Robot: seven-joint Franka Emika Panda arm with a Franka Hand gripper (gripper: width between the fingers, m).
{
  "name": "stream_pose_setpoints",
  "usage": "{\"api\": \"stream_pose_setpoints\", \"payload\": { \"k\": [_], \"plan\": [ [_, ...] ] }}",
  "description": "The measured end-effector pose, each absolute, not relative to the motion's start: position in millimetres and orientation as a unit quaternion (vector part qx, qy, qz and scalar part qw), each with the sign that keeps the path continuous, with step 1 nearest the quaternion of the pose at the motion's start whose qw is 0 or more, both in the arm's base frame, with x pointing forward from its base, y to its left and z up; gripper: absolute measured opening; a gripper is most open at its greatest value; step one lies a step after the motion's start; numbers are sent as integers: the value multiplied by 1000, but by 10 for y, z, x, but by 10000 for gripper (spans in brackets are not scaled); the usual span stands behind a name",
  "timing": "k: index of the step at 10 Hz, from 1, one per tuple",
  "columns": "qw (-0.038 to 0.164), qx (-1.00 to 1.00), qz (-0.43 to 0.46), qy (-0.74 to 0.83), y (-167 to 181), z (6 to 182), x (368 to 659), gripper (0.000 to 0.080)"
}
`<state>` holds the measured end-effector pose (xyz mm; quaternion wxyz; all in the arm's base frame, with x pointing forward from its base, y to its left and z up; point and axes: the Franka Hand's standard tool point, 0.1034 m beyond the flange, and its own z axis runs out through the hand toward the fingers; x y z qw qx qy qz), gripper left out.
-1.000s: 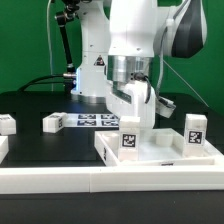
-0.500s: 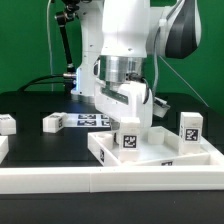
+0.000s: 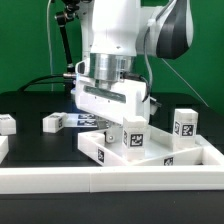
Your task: Assemble square table
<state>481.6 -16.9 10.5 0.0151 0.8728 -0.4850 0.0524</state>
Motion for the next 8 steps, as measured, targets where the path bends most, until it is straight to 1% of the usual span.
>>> {"api": "stream_pose_setpoints", "payload": {
  "k": [3,5,8],
  "plan": [
    [22,904,58,-422,-278,121,4842,61],
    [32,936,59,-346,-370,142,4890,61],
    [43,967,58,-245,-406,157,4932,61]
  ]
}}
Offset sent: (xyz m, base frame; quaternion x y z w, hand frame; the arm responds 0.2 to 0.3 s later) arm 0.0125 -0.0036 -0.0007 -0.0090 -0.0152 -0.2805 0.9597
